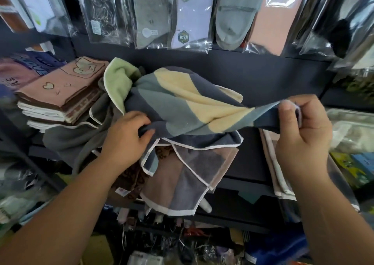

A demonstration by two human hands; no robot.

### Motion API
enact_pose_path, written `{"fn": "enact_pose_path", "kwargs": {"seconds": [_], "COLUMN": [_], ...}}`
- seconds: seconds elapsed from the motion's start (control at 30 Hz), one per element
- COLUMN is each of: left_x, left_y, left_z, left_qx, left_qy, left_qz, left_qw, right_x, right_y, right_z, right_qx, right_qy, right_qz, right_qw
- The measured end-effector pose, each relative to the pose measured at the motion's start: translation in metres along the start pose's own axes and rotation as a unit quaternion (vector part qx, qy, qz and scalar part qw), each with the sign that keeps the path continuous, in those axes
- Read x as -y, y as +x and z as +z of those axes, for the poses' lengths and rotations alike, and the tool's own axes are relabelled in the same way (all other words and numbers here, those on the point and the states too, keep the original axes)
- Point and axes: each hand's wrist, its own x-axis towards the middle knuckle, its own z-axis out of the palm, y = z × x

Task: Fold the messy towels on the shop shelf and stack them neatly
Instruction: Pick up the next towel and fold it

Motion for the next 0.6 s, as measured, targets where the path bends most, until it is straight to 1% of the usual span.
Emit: {"fn": "enact_pose_path", "kwargs": {"seconds": [0.07, 0.17, 0.27, 0.33, 0.37, 0.47, 0.53, 0.6], "left_x": [-0.006, -0.025, -0.048, -0.064, -0.07, -0.082, -0.083, -0.08], "left_y": [-0.003, -0.005, -0.002, -0.004, -0.006, -0.016, -0.021, -0.025], "left_z": [-0.004, -0.023, -0.047, -0.053, -0.051, -0.035, -0.028, -0.027], "left_qx": [-0.043, -0.083, -0.107, -0.091, -0.073, -0.025, -0.013, 0.012], "left_qy": [-0.033, -0.112, -0.154, -0.174, -0.179, -0.226, -0.264, -0.291], "left_qz": [-0.014, -0.047, -0.014, 0.017, 0.026, 0.014, -0.007, -0.007], "left_qw": [0.998, 0.989, 0.982, 0.98, 0.981, 0.974, 0.964, 0.957], "right_x": [-0.003, -0.007, -0.012, -0.01, -0.006, 0.012, 0.018, 0.016], "right_y": [-0.004, -0.012, -0.017, -0.021, -0.025, -0.038, -0.045, -0.045], "right_z": [-0.004, -0.001, 0.014, 0.026, 0.033, 0.054, 0.071, 0.083], "right_qx": [0.027, 0.09, 0.173, 0.221, 0.244, 0.317, 0.322, 0.281], "right_qy": [-0.009, -0.075, -0.136, -0.155, -0.141, -0.095, -0.088, -0.068], "right_qz": [0.01, 0.005, 0.022, 0.018, 0.006, -0.076, -0.097, -0.101], "right_qw": [1.0, 0.993, 0.975, 0.963, 0.959, 0.94, 0.938, 0.952]}}
